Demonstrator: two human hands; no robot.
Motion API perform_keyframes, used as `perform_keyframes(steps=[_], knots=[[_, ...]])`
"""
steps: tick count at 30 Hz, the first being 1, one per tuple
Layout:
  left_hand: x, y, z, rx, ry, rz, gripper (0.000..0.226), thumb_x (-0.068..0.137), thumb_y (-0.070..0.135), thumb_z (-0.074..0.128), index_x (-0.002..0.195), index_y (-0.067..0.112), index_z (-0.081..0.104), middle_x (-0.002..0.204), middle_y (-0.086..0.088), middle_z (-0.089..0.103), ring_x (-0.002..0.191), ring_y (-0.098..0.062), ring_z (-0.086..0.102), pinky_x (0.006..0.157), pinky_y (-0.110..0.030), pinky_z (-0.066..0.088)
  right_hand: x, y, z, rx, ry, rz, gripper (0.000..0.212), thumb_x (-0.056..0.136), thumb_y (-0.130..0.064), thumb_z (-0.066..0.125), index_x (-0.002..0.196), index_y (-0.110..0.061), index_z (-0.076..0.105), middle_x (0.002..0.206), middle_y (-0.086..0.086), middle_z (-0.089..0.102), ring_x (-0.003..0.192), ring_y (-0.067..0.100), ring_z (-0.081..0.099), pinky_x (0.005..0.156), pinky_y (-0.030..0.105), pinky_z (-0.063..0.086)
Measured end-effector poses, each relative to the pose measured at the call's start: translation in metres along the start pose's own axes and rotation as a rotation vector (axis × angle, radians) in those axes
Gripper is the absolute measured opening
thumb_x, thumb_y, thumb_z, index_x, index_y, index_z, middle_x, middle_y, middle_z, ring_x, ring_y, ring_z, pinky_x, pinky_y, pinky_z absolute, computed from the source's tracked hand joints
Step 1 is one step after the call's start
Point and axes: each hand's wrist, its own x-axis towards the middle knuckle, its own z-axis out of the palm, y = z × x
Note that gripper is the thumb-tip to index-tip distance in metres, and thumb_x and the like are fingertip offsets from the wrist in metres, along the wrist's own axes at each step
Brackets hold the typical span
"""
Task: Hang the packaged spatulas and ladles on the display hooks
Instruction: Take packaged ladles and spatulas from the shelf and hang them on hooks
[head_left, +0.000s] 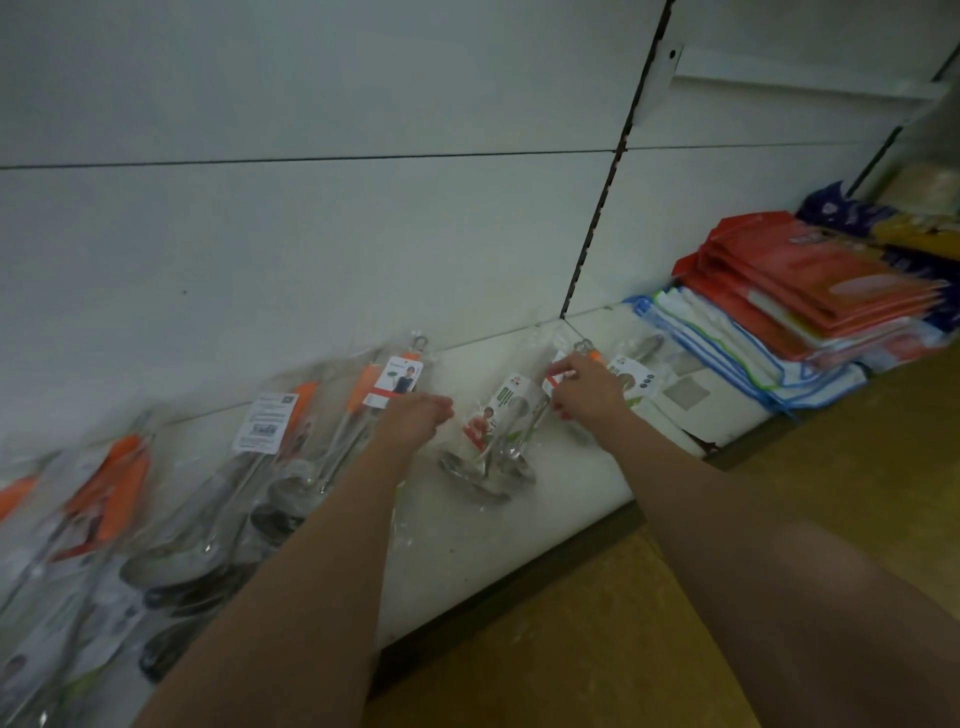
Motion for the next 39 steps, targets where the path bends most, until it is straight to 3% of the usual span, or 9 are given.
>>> perform_keyframes(steps=[8,14,16,21,24,29,34,36,39], knots=[[-0.022,0.009,-0.041,-0.508,0.089,0.039,0.019,0.094,-0.004,0.034,0.103,-0.003,0.051,0.09,-0.016,0.063,0.077,-0.023,0.066,0.071,-0.026,0.055,-0.026,-0.052,0.06,0.014,-0.401,-0.113,0.031,0.086,0.01,0.048,0.108,-0.001,0.066,0.104,0.017,0.066,0.083,0.02,0.061,0.065,0.025,0.049],[-0.04,0.006,-0.107,-0.373,0.231,0.009,0.021,0.092,-0.001,0.038,0.086,0.006,0.058,0.079,-0.008,0.064,0.057,-0.015,0.066,0.058,-0.024,0.053,-0.031,-0.082,0.102,-0.097,-0.364,-0.281,0.029,0.08,0.003,0.055,0.102,-0.006,0.073,0.088,0.001,0.061,0.082,0.014,0.056,0.081,0.031,0.052],[-0.049,-0.003,-0.135,-0.289,0.229,-0.034,0.019,0.091,0.003,0.044,0.083,0.009,0.06,0.076,-0.005,0.065,0.051,-0.011,0.066,0.053,-0.019,0.053,-0.04,-0.094,0.122,-0.089,-0.433,-0.299,0.028,0.08,0.003,0.055,0.102,-0.004,0.071,0.08,0.003,0.061,0.07,0.015,0.056,0.068,0.027,0.051],[-0.068,-0.016,-0.185,-0.13,0.21,-0.125,0.014,0.091,0.007,0.047,0.086,0.01,0.06,0.089,-0.009,0.066,0.073,-0.02,0.065,0.068,-0.025,0.052,-0.055,-0.118,0.153,-0.155,-0.551,-0.385,0.027,0.082,0.006,0.052,0.102,0.0,0.07,0.089,0.011,0.062,0.086,0.021,0.057,0.08,0.035,0.051],[-0.078,-0.019,-0.196,-0.053,0.18,-0.146,0.013,0.091,0.008,0.048,0.086,0.009,0.06,0.086,-0.007,0.065,0.061,-0.015,0.067,0.062,-0.022,0.051,-0.059,-0.122,0.162,-0.297,-0.527,-0.406,0.028,0.086,0.004,0.048,0.104,0.001,0.069,0.093,0.015,0.062,0.088,0.023,0.056,0.089,0.037,0.049],[-0.075,-0.018,-0.181,0.114,0.156,-0.14,0.007,0.088,0.005,0.056,0.085,0.007,0.062,0.075,-0.007,0.062,0.041,-0.005,0.058,0.043,-0.014,0.047,-0.043,-0.107,0.149,-0.424,-0.194,-0.281,0.026,0.093,-0.012,0.044,0.115,-0.001,0.053,0.122,0.021,0.056,0.118,0.033,0.053,0.088,0.034,0.043],[-0.06,-0.013,-0.139,0.365,0.076,-0.009,0.013,0.083,0.007,0.065,0.071,0.005,0.062,0.051,-0.002,0.057,0.031,-0.003,0.046,0.037,-0.013,0.039,-0.021,-0.081,0.139,-0.296,-0.281,0.03,0.059,0.091,-0.027,0.057,0.135,0.004,0.034,0.136,0.021,0.045,0.124,0.035,0.047,0.105,0.041,0.04],[-0.055,-0.008,-0.115,0.3,-0.005,-0.035,0.008,0.085,0.005,0.063,0.079,0.0,0.065,0.052,-0.004,0.064,0.037,-0.007,0.056,0.044,-0.018,0.05,-0.021,-0.075,0.142,-0.079,-0.279,0.165,0.068,0.085,-0.021,0.067,0.136,0.005,0.03,0.135,0.021,0.046,0.121,0.036,0.05,0.101,0.043,0.045],[-0.051,-0.001,-0.081,0.206,-0.182,-0.164,0.019,0.092,0.002,0.052,0.102,-0.009,0.063,0.095,-0.022,0.07,0.077,-0.028,0.069,0.078,-0.034,0.058,-0.021,-0.073,0.149,0.085,-0.283,0.25,0.055,0.086,-0.01,0.06,0.134,0.005,0.035,0.134,0.021,0.048,0.117,0.036,0.053,0.078,0.035,0.057]])
